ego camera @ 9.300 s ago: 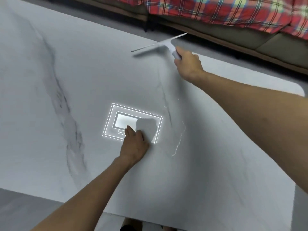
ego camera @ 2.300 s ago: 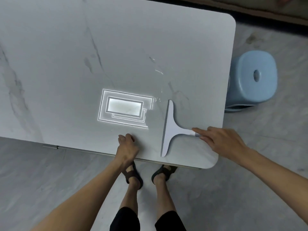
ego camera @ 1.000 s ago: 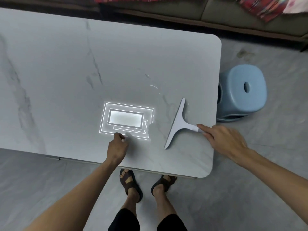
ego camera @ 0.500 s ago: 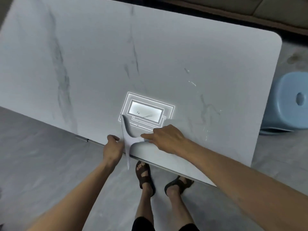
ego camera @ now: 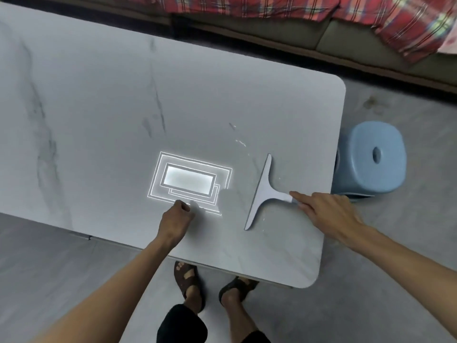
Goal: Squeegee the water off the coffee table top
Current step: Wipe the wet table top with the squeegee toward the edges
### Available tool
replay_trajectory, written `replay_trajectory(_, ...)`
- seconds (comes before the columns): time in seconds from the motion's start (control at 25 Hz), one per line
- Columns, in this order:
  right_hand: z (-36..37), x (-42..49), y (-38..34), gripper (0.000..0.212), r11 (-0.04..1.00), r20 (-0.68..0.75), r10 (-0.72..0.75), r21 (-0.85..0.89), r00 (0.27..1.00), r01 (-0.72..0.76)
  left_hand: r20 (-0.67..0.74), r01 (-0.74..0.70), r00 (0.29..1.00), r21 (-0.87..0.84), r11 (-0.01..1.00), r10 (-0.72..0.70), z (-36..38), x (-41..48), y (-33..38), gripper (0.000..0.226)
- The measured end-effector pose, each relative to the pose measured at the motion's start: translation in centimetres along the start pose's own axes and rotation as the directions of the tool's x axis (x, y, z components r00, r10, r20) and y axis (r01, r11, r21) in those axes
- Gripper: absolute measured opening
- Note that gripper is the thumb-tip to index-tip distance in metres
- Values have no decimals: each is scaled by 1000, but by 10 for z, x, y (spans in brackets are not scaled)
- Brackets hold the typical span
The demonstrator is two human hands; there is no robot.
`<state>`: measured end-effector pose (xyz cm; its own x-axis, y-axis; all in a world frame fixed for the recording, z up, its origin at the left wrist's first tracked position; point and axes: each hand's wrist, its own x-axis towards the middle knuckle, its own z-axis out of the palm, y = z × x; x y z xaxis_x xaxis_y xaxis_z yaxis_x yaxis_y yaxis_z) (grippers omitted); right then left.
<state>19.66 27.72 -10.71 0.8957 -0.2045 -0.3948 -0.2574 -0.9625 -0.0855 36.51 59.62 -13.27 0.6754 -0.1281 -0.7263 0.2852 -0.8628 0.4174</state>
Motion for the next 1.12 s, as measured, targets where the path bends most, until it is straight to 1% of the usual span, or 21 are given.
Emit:
replay_trajectory(0.08, -19, 0, 1, 45, 997, -38, 38, 76, 999, -35, -15, -32, 999, 9, 999, 33, 3, 7, 19, 20)
replay_trajectory(0.16, -38, 21, -6, 43, 967, -82, 112, 237, 990, -89, -44, -61, 997, 34, 998, 62, -1, 18, 34, 23)
replay_trajectory(0.2, -47, 38, -9, 38, 935, -81, 166, 330, 983, -131, -56, -79, 995, 51, 996, 82, -4, 26, 41, 25)
replay_trajectory(0.28, -64, 86, -17, 35, 841, -21, 265, 495, 964, -220, -63, -116, 990, 95, 989, 123, -13, 50, 56, 28)
replay_trajectory(0.36, -82, 146, -23, 37, 766, -7, 309, 595, 951, -244, -66, -146, 986, 100, 984, 153, -22, 82, 72, 27)
replay_trajectory(0.4, -91, 180, -26, 40, 749, -23, 322, 618, 947, -239, -63, -161, 984, 100, 982, 168, -25, 100, 80, 25)
replay_trajectory(0.48, -108, 251, -29, 45, 757, -64, 353, 605, 934, -245, -33, -203, 977, 142, 969, 210, -28, 132, 95, 16)
replay_trajectory(0.6, -127, 342, -32, 35, 752, -57, 406, 589, 912, -298, 75, -251, 968, 231, 940, 240, -25, 164, 104, 10)
replay_trajectory(0.64, -129, 362, -33, 32, 754, -47, 412, 578, 910, -312, 126, -267, 962, 268, 926, 241, -23, 170, 105, 14)
replay_trajectory(0.72, -125, 381, -33, 32, 796, -28, 383, 517, 923, -315, 213, -276, 954, 342, 898, 212, -19, 178, 107, 26)
replay_trajectory(0.8, -118, 369, -32, 38, 844, -24, 326, 457, 945, -280, 272, -264, 948, 385, 884, 165, -19, 180, 114, 32)
replay_trajectory(0.88, -105, 335, -26, 44, 862, -19, 298, 436, 954, -260, 320, -234, 941, 397, 887, 105, -20, 178, 122, 35)
replay_trajectory(1.0, -85, 265, -15, 51, 865, 27, 296, 417, 955, -280, 367, -194, 929, 406, 893, 35, -23, 176, 136, 36)
replay_trajectory(1.12, -71, 203, -3, 55, 868, 110, 320, 365, 941, -337, 377, -174, 926, 409, 896, 8, -23, 175, 146, 38)
